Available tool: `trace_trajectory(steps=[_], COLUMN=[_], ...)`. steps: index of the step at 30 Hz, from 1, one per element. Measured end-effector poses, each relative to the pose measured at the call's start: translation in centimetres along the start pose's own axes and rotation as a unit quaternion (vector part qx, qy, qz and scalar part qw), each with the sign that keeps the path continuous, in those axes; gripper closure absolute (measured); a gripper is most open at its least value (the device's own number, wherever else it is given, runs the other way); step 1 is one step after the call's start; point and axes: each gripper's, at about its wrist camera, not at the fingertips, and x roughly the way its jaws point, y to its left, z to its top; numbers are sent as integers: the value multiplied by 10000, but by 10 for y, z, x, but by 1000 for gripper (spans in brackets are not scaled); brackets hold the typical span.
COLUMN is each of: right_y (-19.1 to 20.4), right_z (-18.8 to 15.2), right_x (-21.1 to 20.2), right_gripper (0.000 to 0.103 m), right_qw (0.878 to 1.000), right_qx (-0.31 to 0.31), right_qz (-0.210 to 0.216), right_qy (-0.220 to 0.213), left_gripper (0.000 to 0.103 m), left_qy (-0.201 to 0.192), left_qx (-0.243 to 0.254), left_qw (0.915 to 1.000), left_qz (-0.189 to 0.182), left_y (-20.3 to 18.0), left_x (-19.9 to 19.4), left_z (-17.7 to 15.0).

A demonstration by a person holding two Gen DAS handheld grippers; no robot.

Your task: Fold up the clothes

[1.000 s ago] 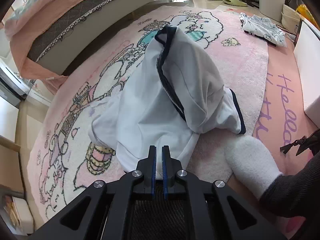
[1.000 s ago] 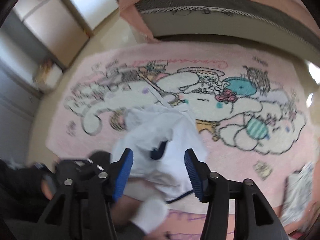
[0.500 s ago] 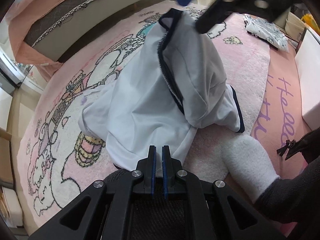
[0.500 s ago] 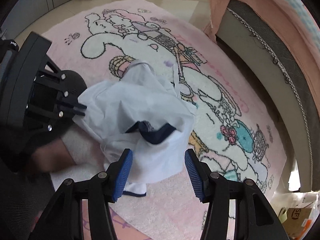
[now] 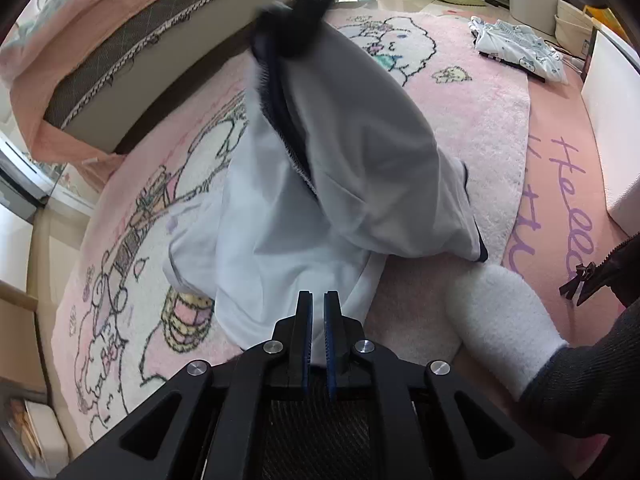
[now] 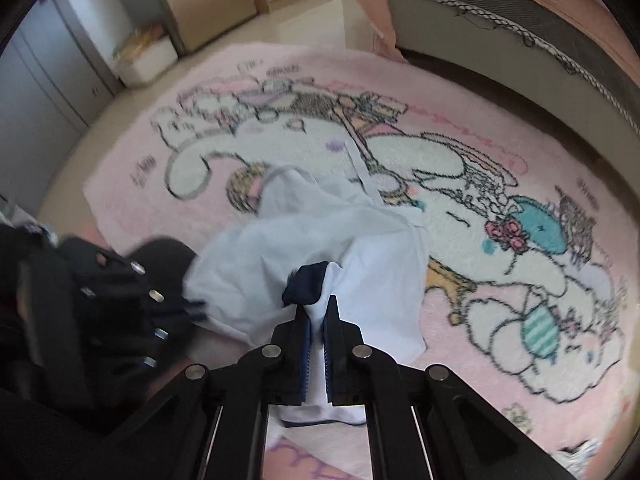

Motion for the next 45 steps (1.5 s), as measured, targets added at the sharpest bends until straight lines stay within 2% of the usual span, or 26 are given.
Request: trace_trajectory(steps=[3,4,6,7,9,11,19,25,30,33,40,42,44,45], right_y=[-1,-1,0,0,1,3,11,7,11,12,15,16,17,17], right_z=[7,9,13,15,17,19,29,38,44,46,54,55,57,57], right_x=[-25,-31,-42,-47,-53,-60,-85,-113,-131,-138,-149,-153,-154,-155], right_gripper=[101,101,101,101,100,101,100,100,100,100,100,100,100,100], right_qw=[9977,9968,9946,9935,9919,9906,9854,9735,9692,9622,9539,9517,9542,9557], right_qx=[331,378,477,536,604,623,520,744,737,878,996,1012,975,957], right_qz=[416,478,577,580,637,704,1021,1412,1506,1744,1997,2044,1968,1923], right_qy=[-416,-518,-718,-814,-914,-989,-1256,-1637,-1805,-1898,-2005,-2057,-2033,-2011], left_gripper=[94,85,35,0,0,0,0,0,0,0,1,15,39,45], left_qy=[-134,-231,-411,-482,-633,-627,-779,-770,-733,-635,-810,-888,-884,-886], left_qx=[-56,-93,-147,-159,-145,-78,314,494,430,355,181,88,8,-47], left_qw=[9998,9996,9990,9987,9979,9980,9957,9936,9919,9902,9826,9806,9799,9806], left_qz=[108,111,75,37,32,24,384,663,947,1190,1661,1746,1786,1747], left_y=[2,3,5,6,7,6,-7,-16,-16,-14,-3,2,8,12], left_x=[-5,-8,-16,-19,-23,-21,-8,4,13,20,20,18,15,14], left_z=[4,5,6,6,7,9,10,10,14,17,25,27,30,31])
